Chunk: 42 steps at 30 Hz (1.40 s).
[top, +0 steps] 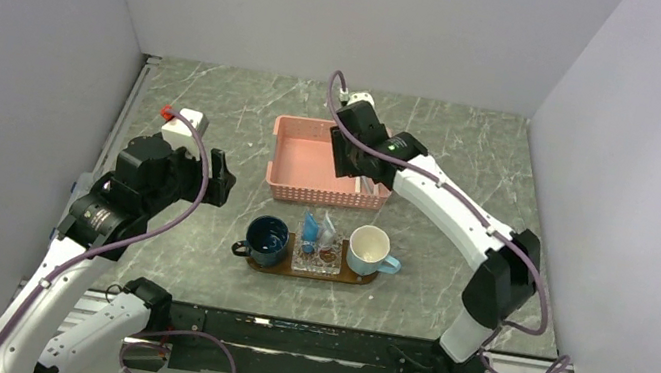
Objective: Prepare toiletry sets of a toothbrush and toothpaste on the tray
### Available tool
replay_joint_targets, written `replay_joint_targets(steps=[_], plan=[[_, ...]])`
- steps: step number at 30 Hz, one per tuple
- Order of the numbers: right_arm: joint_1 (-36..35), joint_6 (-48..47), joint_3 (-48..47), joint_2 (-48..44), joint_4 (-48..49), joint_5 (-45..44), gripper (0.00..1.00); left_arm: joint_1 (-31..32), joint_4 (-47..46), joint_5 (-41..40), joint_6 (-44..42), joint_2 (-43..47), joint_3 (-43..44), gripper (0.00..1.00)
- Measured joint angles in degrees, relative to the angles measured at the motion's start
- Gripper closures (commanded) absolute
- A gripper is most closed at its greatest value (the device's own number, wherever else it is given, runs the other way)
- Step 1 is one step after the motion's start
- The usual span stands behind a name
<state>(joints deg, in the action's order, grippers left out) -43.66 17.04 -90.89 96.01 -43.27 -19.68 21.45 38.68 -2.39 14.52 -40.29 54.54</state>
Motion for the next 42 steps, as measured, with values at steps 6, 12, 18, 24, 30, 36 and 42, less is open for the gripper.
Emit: replay_joint_targets(steps=[6, 12, 18, 24, 30, 36, 42], plan=[[3.37, -0.44, -1.29, 5.75, 1.07, 3.34, 0.53, 0.00, 0.00, 0.02, 0.00, 0.48, 0.00, 0.13], [7.13, -0.59, -3.80, 12.24, 1.88, 6.16, 0.54, 0.00, 0.00, 0.46, 0.00, 1.16, 0.00, 0.13], [10.12, -0.57, -5.81, 17.75, 2.67, 8.59, 0.55, 0.00, 0.00, 1.09, 0.00, 1.20, 0.00, 0.13], [12.04, -0.50, -8.20, 23.08, 2.93, 10.40, 0.58, 0.00, 0.00, 1.09, 0.00, 1.20, 0.00, 0.13], [13.33, -0.37, -9.22, 26.97, 3.13, 11.50, 0.61, 0.00, 0.00, 1.09, 0.00, 1.07, 0.00, 0.13], [14.10, -0.33, -9.55, 29.31, 3.50, 12.85, 0.63, 0.00, 0.00, 1.09, 0.00, 0.94, 0.00, 0.13], [14.40, -0.07, -9.55, 29.88, 3.98, 14.08, 0.70, 0.00, 0.02, 1.09, 0.00, 0.52, 0.00, 0.13]])
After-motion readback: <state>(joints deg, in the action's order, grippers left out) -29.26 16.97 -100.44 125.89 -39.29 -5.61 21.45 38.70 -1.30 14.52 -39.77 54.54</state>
